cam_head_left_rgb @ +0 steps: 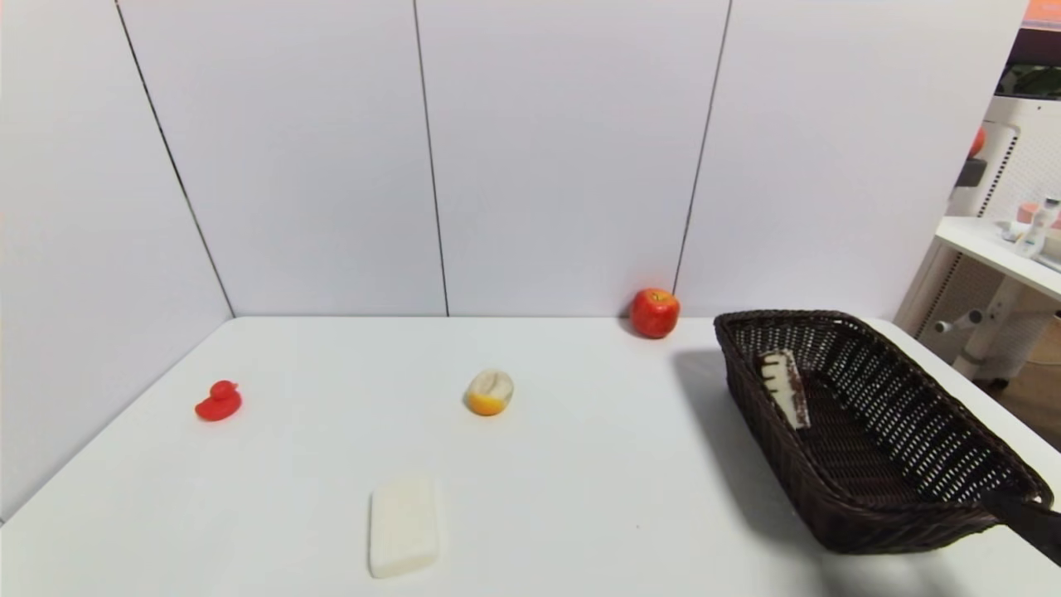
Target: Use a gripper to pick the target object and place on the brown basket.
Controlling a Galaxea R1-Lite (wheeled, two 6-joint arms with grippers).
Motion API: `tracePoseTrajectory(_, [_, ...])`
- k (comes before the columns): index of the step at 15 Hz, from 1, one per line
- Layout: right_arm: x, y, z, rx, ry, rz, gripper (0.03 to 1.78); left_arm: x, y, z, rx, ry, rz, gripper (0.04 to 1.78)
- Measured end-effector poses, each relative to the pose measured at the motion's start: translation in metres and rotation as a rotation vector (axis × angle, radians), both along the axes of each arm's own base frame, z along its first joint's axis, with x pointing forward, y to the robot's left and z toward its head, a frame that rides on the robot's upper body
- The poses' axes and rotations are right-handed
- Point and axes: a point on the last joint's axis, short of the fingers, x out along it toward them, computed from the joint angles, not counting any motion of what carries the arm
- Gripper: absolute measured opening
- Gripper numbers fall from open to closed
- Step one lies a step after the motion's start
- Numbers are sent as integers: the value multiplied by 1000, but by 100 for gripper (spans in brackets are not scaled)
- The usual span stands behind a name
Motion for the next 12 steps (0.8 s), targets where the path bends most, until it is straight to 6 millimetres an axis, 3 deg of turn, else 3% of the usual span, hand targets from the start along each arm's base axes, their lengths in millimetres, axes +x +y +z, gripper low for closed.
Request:
tracePoseTrajectory(5, [-55, -4, -56, 2, -287, -2, 169, 0, 0, 0, 0, 0, 0, 169])
tracePoseTrajectory(10, [-84, -4, -94, -2, -481, 26, 169, 0, 0, 0, 0, 0, 0, 169])
tracePoseTrajectory(12, [-90, -3, -105, 4, -471, 56, 169, 0, 0, 0, 0, 0, 0, 169])
